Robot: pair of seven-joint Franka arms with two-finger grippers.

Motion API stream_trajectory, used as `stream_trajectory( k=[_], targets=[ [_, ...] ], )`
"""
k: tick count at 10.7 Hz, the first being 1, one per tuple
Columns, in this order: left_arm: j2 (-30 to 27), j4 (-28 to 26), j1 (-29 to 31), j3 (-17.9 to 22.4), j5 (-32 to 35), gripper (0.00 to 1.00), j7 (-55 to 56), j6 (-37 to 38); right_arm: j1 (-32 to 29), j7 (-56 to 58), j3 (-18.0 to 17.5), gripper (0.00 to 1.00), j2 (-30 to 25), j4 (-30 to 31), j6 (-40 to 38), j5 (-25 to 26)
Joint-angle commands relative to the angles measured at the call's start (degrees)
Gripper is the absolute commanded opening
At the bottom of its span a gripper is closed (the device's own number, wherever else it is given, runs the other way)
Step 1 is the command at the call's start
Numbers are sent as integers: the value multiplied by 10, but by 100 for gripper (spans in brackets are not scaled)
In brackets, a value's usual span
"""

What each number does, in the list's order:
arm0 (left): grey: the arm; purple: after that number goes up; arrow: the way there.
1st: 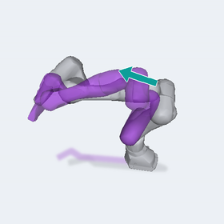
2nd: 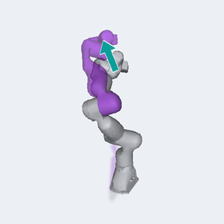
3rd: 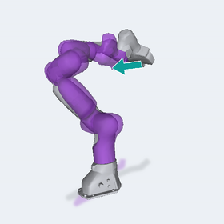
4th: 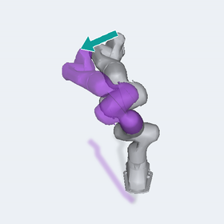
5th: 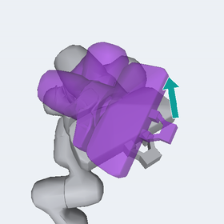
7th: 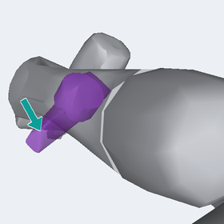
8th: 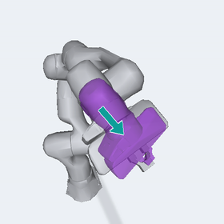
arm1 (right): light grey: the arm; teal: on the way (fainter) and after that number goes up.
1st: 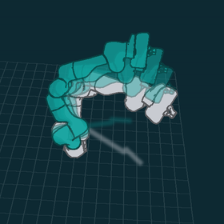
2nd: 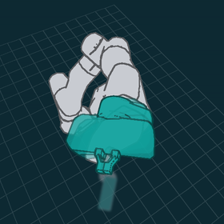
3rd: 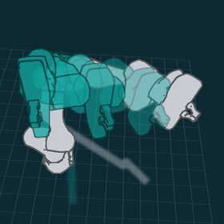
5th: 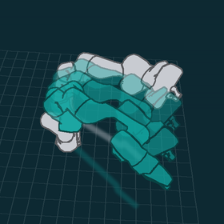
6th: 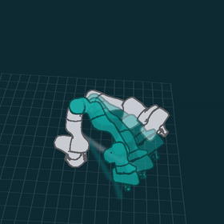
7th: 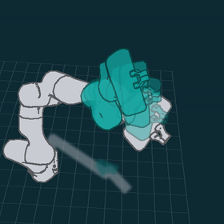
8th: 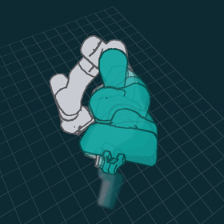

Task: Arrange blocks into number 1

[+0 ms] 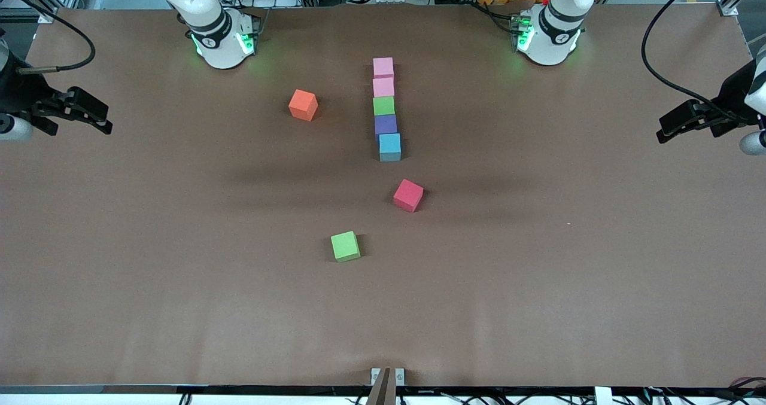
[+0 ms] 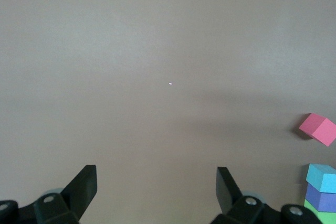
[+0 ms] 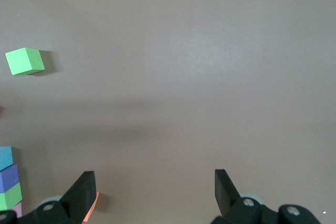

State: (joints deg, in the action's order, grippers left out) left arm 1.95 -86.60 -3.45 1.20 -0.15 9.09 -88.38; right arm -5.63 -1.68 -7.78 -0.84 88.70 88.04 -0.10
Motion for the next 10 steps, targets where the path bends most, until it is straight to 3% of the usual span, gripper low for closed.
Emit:
stream_trajectory(
  k=[1,4,10],
  targets=[
    [4,12,40,-35,-2,100,7,12,-10,5,-7,100,3,-6,-7,5],
    [6,12,63,-52,0,100,7,12,-10,5,-7,100,3,-6,-7,5],
    [6,11,46,-50,5,100,8,12,-10,5,-7,100,2,-5,-9,5]
  ],
)
